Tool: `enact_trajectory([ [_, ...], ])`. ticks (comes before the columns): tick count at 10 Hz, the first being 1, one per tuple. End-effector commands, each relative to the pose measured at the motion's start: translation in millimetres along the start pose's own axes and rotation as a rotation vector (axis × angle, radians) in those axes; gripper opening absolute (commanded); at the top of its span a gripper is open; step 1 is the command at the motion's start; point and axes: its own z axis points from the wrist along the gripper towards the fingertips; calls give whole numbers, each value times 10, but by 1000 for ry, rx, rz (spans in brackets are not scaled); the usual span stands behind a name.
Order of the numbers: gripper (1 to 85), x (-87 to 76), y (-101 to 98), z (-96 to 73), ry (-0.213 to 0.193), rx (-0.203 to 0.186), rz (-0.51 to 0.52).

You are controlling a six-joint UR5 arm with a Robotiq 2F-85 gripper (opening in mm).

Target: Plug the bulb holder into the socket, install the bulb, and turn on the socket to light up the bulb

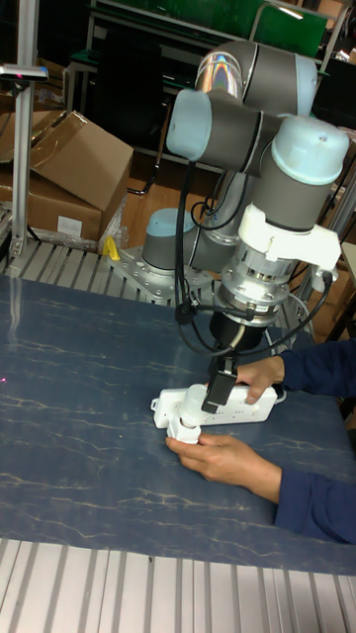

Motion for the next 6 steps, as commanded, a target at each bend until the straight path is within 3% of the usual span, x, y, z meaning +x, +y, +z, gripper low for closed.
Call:
enact_trajectory([
  [1, 743, 21, -12, 151, -1, 27, -37],
  [6, 747, 33, 17, 404, -22, 43, -37],
])
